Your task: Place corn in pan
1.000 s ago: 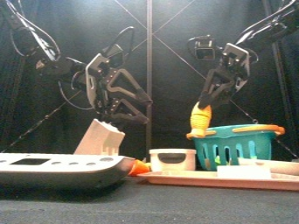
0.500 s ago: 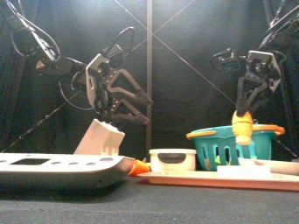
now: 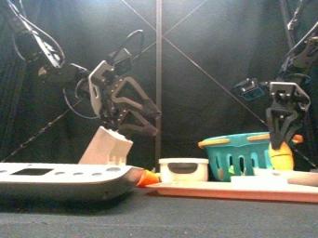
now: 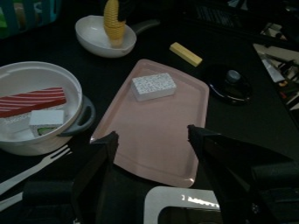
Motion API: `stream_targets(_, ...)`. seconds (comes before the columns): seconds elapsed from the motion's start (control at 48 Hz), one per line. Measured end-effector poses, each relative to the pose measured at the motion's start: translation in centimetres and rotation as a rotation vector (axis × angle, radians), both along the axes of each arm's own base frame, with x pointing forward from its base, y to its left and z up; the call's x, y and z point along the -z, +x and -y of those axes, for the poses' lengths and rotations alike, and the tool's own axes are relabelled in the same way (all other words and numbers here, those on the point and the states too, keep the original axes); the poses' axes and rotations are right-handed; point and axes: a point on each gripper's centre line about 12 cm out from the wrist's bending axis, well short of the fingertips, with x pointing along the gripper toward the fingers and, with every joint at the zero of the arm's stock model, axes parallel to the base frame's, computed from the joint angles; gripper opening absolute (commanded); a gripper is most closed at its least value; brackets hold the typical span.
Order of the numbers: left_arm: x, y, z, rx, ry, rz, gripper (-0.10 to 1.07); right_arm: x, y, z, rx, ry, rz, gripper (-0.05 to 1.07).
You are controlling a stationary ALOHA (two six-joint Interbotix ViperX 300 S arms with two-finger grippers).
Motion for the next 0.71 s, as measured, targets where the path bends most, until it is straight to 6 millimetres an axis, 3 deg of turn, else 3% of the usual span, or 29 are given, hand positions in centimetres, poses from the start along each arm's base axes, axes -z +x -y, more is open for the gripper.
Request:
stream_targets(0.146,0.0,0.0,0.0,0.002,0.002,0.000,0.98,0.0,0.6,0.0,-0.010,-0.008,0.054,0.71)
stream_targets(0.5,0.0,0.0,0.1,0.005,0.003,0.000,0.98,0.6,0.3,0.6,0.019,-0.005,0.074,1.01)
stream_targets(0.708,0.0,0.0,0.0,0.004,0.003,0.000,0.98,0.5,0.1,1.4,0.039,-0.027,0.081,1.03)
